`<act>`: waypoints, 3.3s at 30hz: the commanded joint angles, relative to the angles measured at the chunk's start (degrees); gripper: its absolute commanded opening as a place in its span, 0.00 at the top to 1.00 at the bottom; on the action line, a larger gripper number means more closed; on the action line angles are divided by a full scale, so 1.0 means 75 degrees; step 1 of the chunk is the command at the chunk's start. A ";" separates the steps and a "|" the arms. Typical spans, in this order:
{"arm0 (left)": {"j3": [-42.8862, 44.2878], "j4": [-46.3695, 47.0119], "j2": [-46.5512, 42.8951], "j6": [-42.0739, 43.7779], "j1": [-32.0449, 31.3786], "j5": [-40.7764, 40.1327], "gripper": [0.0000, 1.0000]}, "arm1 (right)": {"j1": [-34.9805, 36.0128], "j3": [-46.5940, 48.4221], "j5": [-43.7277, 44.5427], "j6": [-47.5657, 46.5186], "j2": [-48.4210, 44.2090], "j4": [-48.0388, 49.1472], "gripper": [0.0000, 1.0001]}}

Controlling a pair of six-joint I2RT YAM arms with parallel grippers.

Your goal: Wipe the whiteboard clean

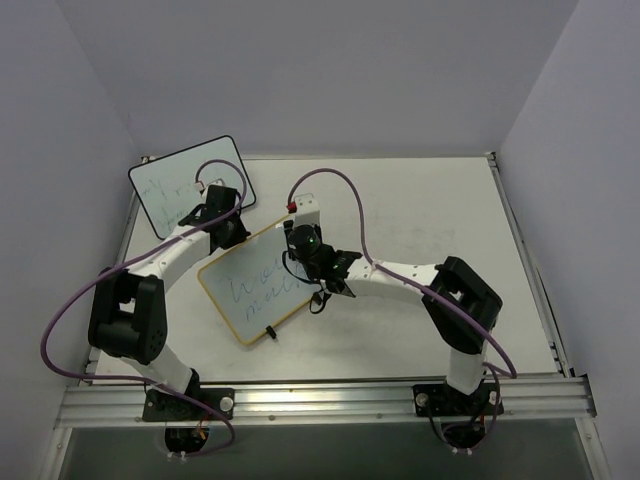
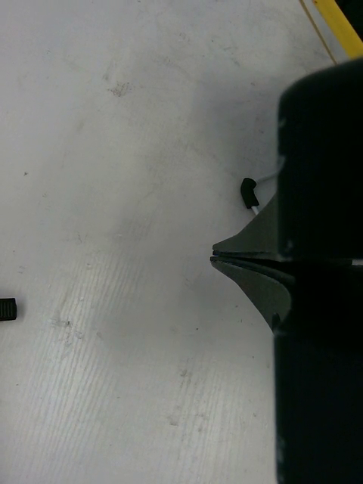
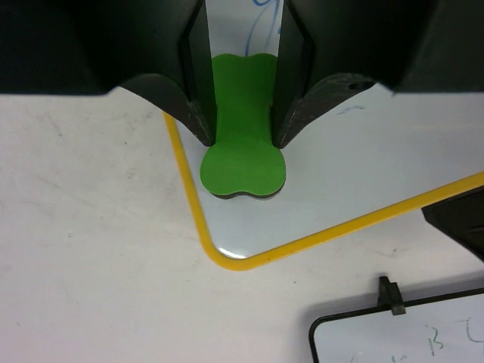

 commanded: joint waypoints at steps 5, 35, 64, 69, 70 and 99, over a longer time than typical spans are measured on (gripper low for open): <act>-0.0012 0.0084 -0.0299 0.0083 -0.0174 0.0200 0.98 | -0.0280 -0.0388 -0.0052 0.0089 -0.0215 0.0028 0.91; 0.0011 0.0177 -0.0205 0.0119 -0.0221 0.0223 0.98 | 0.0178 -0.0493 0.0147 -0.0087 0.0008 0.0626 0.90; -0.0059 0.0201 -0.0193 0.0119 -0.0233 0.0211 0.98 | -0.0350 -0.0974 0.0464 -0.0040 -0.0425 0.0661 0.89; -0.0071 0.0248 -0.0182 0.0107 -0.0244 0.0211 0.98 | -0.0234 -0.1103 0.0194 0.0089 -0.0472 0.0872 0.90; -0.0082 0.0248 -0.0170 0.0107 -0.0244 0.0211 0.98 | -0.0187 -0.1150 0.0182 0.0112 -0.0461 0.0965 0.90; -0.0235 0.0388 -0.0217 0.0072 -0.0291 0.0200 0.98 | 0.0705 -0.1185 0.0873 0.0030 -0.0085 0.1318 0.90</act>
